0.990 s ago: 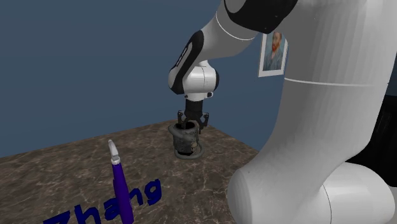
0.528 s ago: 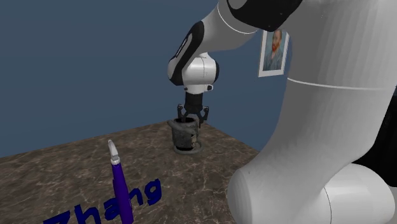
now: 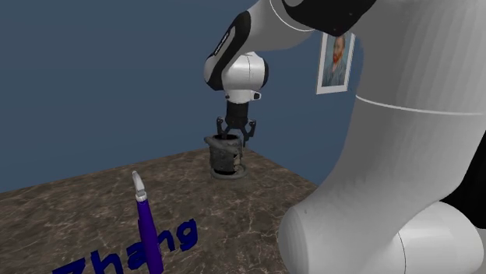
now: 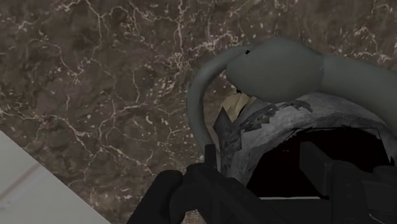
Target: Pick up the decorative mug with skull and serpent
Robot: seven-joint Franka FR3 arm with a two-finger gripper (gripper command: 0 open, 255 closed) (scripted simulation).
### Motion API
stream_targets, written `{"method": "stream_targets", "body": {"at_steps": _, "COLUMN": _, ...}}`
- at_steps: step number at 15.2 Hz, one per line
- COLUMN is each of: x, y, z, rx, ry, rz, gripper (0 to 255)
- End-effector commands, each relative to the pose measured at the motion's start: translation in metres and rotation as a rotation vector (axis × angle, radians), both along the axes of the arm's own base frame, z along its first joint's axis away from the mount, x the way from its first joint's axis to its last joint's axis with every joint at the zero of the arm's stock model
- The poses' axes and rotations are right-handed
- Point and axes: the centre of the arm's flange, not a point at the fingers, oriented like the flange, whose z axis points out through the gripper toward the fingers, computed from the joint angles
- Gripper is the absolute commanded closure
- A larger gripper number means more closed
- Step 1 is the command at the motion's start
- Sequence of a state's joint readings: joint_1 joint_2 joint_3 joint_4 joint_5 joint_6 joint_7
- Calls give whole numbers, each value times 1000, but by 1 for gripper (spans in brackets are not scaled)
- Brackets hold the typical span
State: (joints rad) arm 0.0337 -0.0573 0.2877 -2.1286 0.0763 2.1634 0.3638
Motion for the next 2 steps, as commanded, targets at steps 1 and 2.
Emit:
{"method": "stream_targets", "body": {"at_steps": 1, "x": 0, "y": 1, "z": 8, "rx": 1, "ry": -3, "rz": 0, "gripper": 255}}
{"method": "stream_targets", "body": {"at_steps": 2, "x": 0, "y": 1, "z": 8, "rx": 1, "ry": -3, "rz": 0, "gripper": 255}}
